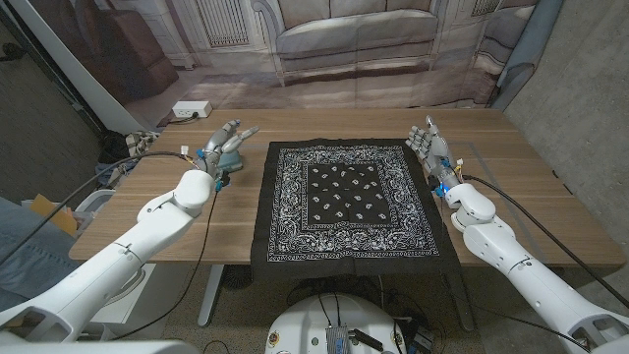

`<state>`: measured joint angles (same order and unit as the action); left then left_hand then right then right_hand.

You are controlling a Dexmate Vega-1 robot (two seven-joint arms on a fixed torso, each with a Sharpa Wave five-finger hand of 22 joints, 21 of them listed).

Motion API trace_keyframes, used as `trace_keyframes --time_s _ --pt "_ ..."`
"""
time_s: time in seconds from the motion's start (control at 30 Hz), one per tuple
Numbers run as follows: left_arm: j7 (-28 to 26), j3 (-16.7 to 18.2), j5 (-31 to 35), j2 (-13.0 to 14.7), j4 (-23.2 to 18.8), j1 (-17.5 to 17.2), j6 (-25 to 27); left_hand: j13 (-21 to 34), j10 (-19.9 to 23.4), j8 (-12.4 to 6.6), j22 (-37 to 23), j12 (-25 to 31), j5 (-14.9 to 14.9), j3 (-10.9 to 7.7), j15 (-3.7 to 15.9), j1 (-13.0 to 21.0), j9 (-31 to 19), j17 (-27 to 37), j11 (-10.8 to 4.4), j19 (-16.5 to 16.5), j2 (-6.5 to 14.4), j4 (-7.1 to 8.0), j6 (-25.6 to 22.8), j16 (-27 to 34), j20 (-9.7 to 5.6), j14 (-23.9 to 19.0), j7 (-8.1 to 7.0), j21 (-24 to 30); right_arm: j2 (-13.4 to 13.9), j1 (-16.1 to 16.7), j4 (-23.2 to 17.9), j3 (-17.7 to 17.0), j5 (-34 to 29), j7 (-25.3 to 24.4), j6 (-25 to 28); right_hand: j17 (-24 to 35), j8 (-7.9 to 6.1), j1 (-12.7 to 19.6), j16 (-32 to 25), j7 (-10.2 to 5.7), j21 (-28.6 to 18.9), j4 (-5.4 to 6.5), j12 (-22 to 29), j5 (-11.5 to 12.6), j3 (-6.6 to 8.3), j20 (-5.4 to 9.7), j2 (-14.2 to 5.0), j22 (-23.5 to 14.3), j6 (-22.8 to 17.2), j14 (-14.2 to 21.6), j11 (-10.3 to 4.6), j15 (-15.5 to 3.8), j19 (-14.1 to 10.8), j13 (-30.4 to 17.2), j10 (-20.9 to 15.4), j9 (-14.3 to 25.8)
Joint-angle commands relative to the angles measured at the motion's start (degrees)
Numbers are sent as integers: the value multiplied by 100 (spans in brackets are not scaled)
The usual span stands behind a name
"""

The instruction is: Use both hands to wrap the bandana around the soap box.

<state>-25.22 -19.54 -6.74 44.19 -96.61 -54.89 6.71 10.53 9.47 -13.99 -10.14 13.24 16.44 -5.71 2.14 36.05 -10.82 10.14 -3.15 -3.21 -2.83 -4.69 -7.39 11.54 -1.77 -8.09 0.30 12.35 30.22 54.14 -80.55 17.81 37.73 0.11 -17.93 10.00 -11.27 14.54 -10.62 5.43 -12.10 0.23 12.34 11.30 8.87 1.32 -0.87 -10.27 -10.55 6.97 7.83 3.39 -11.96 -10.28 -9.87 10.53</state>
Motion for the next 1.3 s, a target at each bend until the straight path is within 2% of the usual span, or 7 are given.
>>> trace_keyframes --time_s 0.03,0.23,0.43,0.7,0.8,1.07,1.3 --pt "-604 -162 709 139 -232 -1 665 30 75 -34 -18 37 -32 -21 27 64 -8 3 1 -25 -6 -54 -84 40 -48 -54 -17 24 -50 35 -92 1 -48 -33 -165 25 -19 48 -34 -16 -19 -37 36 16 -5 8 -14 -33 -39 69 -25 -7 -35 -25 -63 23" --pt "-535 -390 1072 299 -475 135 1434 31 89 -25 -20 29 -38 -17 28 98 -9 3 8 -20 -14 -71 -93 29 -37 -60 -21 15 20 186 -271 -101 -32 -107 -250 26 -19 51 -26 -17 -15 -44 30 14 -7 5 -17 -33 -48 63 -30 -3 -37 -26 -58 24" --pt "-490 -917 1881 461 -756 423 2599 33 172 -18 -21 34 -48 -9 37 157 -11 4 -17 -57 -29 -100 -142 34 -96 -139 -7 16 91 419 -547 -234 52 -248 -250 29 -30 37 -32 -27 -14 -42 38 11 -16 5 -17 -34 -86 89 -25 2 -47 -27 -91 24" --pt "-324 -1402 2597 551 -887 727 3458 34 246 -13 -21 38 -53 -11 48 220 -13 5 -1 -122 -23 -124 -189 33 -129 -199 -22 27 133 648 -744 -369 128 -355 -321 32 -36 24 -36 -36 -16 -38 40 8 -22 -4 -25 -35 -114 111 -20 -10 -66 -28 -110 25" --pt "-187 -1576 2859 608 -964 835 3802 35 271 -10 -20 36 -55 -11 55 249 -14 5 -57 -130 -21 -136 -209 25 -126 -207 -34 23 129 713 -781 -418 188 -350 -361 33 -38 16 -37 -38 -16 -35 44 7 -25 -8 -29 -35 -127 120 -24 -11 -72 -28 -127 25" --pt "103 -1774 3213 771 -1092 931 4283 36 307 4 -20 23 -56 -14 90 325 -16 4 -45 -220 -20 -167 -233 16 -120 -246 -56 43 146 829 -877 -520 228 -422 -406 36 -47 -6 -43 -51 -18 -27 47 5 -35 -22 -33 -36 -165 147 -26 -8 -89 -29 -147 25" --pt "440 -2034 3559 907 -1116 1104 4608 43 496 2 -18 47 -44 -29 148 539 -21 2 -171 -348 -38 -261 -343 21 -108 -382 -134 57 138 751 -849 -521 298 -336 -374 38 -50 -24 -44 -57 -21 -22 48 3 -44 -25 -32 -37 -187 160 -29 -8 -104 -29 -160 25"
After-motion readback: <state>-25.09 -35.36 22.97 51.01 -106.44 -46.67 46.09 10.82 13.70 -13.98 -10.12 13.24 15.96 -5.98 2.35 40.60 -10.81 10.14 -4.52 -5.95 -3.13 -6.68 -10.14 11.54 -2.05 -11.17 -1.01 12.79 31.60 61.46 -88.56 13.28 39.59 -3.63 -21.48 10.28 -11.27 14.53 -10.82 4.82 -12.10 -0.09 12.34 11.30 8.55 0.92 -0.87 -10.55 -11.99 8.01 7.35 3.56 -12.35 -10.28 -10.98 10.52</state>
